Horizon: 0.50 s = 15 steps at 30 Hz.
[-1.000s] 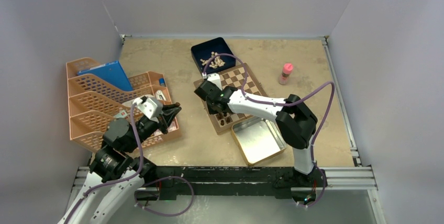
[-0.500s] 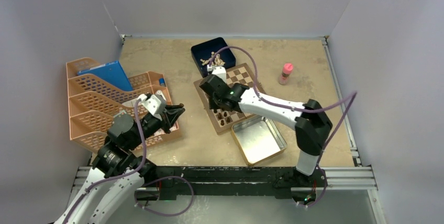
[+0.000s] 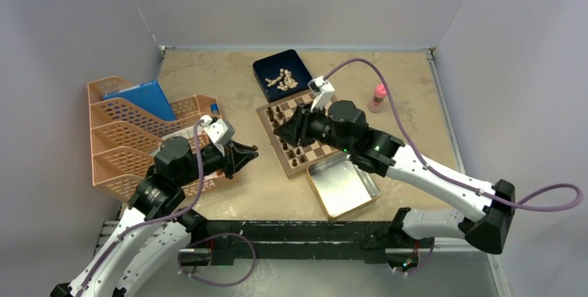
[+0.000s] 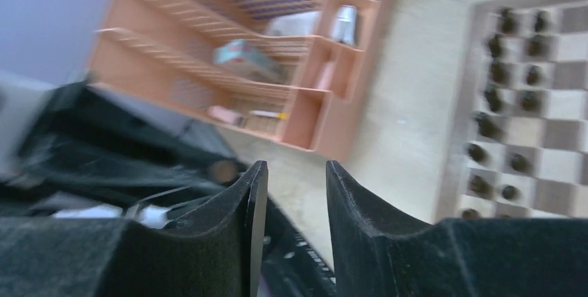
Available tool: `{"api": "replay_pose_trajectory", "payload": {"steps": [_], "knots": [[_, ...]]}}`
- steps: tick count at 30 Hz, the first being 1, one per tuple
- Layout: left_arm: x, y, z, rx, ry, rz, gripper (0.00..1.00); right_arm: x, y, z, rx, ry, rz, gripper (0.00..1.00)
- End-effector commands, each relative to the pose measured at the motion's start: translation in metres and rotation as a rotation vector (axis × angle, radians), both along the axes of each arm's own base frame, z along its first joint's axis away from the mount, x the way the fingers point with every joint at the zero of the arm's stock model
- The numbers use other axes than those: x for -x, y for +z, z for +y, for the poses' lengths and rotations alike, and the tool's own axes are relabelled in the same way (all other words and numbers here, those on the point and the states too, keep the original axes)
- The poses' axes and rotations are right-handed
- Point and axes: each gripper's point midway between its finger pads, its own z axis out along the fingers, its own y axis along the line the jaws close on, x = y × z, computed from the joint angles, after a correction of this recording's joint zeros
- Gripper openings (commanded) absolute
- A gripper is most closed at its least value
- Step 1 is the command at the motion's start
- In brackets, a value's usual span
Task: Set up the chess pieces on the board
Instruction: Place the chess piece on the chessboard.
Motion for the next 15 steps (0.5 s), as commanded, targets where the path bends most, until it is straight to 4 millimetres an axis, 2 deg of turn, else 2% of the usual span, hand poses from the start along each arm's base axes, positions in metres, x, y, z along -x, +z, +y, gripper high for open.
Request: {"api": "replay_pose_trajectory", "payload": {"steps": [1, 7, 15], "knots": [[0.017, 0.021, -0.015, 0.016, -0.155, -0.036, 0.0, 0.04, 0.063, 0.023, -0.283, 0.239, -0.038, 0.4], [0.021, 0.022, -0.027, -0.009, -0.269, -0.064, 0.0, 0.06, 0.055, 0.037, -0.338, 0.359, 0.059, 0.42], [0.014, 0.023, -0.032, -0.023, -0.278, -0.074, 0.0, 0.071, 0.017, 0.04, -0.277, 0.399, 0.187, 0.43]]}}
